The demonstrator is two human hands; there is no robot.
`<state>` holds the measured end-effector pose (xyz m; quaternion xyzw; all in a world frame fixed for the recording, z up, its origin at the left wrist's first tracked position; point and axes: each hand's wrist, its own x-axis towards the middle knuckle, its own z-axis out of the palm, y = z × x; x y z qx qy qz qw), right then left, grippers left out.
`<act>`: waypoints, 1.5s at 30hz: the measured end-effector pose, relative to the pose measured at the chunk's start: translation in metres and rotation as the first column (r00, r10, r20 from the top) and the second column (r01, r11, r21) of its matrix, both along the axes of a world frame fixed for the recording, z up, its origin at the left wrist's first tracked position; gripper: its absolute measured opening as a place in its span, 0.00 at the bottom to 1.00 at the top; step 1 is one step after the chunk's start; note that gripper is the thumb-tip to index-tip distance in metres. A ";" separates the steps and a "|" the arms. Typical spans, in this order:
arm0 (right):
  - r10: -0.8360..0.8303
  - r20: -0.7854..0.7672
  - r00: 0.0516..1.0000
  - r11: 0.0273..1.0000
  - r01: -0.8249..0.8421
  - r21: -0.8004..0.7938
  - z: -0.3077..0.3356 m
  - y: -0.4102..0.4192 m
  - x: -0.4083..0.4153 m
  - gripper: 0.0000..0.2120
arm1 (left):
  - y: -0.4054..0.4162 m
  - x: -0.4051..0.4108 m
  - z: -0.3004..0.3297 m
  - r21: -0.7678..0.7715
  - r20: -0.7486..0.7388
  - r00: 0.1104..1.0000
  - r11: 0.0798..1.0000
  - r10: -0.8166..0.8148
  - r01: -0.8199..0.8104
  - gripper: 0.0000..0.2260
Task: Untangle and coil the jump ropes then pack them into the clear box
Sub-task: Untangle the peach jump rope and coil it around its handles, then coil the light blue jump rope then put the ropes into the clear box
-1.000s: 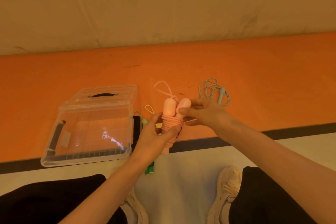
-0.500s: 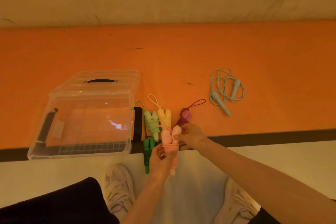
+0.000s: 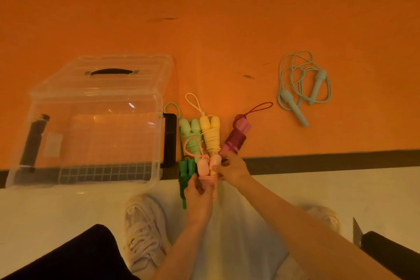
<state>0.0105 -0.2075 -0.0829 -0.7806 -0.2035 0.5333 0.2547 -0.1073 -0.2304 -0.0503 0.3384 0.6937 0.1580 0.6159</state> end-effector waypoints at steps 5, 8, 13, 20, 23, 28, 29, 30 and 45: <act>-0.037 0.047 0.998 0.999 0.036 0.005 -0.004 -0.001 -0.002 0.18 | -0.001 0.001 -0.004 -0.010 0.000 1.000 1.000 0.022 -0.022 0.23; 0.048 0.061 0.997 0.998 -0.046 -0.043 -0.001 -0.003 -0.002 0.13 | -0.004 0.000 -0.002 -0.007 -0.010 0.999 0.999 0.036 -0.036 0.21; 0.099 0.077 0.992 0.994 -0.095 -0.056 0.000 -0.004 -0.002 0.13 | -0.004 -0.002 0.002 0.000 0.001 0.999 0.999 0.035 -0.035 0.21; 0.195 0.061 0.979 0.978 -0.190 -0.080 0.020 -0.006 0.015 0.04 | 0.003 -0.001 0.018 0.048 0.013 0.999 0.998 0.029 -0.029 0.21; 0.247 0.065 0.967 0.968 -0.243 -0.065 0.038 -0.006 0.037 0.02 | 0.011 0.013 0.031 0.084 0.023 1.000 0.996 -0.013 0.011 0.17; 0.319 0.135 0.938 0.947 -0.309 -0.093 0.072 0.000 0.093 0.13 | 0.026 0.050 0.050 0.158 0.046 0.983 0.973 -0.177 0.168 0.13; 0.328 0.158 0.931 0.943 -0.314 -0.107 0.078 0.002 0.106 0.13 | 0.029 0.059 0.054 0.168 0.046 0.977 0.966 -0.209 0.199 0.13; 0.339 0.178 0.924 0.939 -0.321 -0.124 0.084 0.004 0.120 0.12 | 0.033 0.069 0.058 0.182 0.047 0.971 0.958 -0.234 0.222 0.12; 0.476 0.433 0.766 0.879 -0.421 -0.223 0.084 0.020 0.258 0.14 | 0.081 0.204 0.063 0.293 0.004 0.882 0.844 -0.471 0.449 0.12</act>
